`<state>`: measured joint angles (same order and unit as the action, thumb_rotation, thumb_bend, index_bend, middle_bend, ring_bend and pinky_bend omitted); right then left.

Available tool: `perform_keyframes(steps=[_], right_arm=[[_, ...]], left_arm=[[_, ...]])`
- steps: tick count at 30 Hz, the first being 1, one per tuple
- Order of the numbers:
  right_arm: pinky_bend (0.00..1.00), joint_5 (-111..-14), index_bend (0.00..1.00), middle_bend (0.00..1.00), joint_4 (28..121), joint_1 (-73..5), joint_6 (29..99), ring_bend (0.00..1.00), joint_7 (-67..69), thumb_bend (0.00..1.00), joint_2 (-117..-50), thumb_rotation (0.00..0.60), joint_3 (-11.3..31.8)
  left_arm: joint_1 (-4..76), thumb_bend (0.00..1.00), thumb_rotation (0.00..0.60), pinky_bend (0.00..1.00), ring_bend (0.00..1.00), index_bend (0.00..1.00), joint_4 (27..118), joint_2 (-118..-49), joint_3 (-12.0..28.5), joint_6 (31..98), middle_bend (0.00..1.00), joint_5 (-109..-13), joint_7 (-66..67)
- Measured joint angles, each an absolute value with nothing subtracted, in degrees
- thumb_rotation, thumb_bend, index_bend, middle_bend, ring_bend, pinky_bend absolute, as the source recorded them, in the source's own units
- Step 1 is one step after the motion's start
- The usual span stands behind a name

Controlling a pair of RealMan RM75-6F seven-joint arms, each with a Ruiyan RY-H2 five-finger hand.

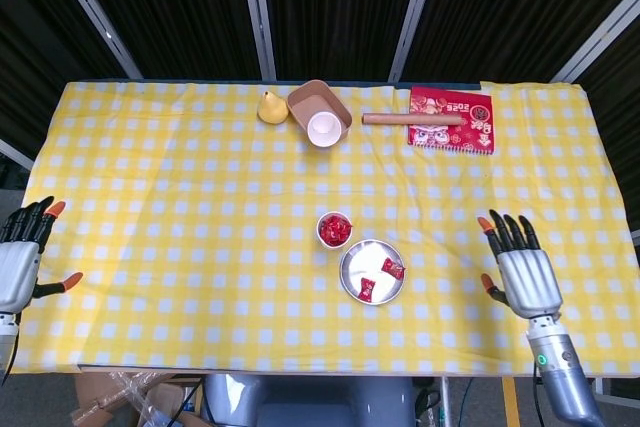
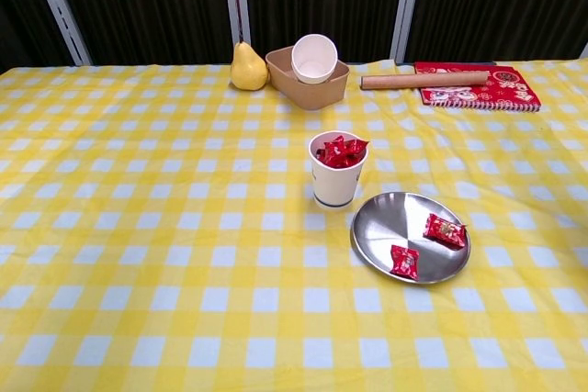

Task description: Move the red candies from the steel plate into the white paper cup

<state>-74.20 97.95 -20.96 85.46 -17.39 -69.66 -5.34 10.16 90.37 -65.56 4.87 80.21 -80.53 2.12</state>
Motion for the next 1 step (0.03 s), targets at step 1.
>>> perform_keyframes(steps=[1], right_arm=[[0.00, -74.6, 0.00, 0.00, 97.3, -20.3, 86.0, 0.00, -16.5, 0.36, -69.5, 0.600, -5.4]], left_arm=[[10.1, 0.00, 0.600, 0.00, 0.00, 0.00, 90.2, -65.8, 4.9, 80.5, 0.00, -80.6, 2.7]])
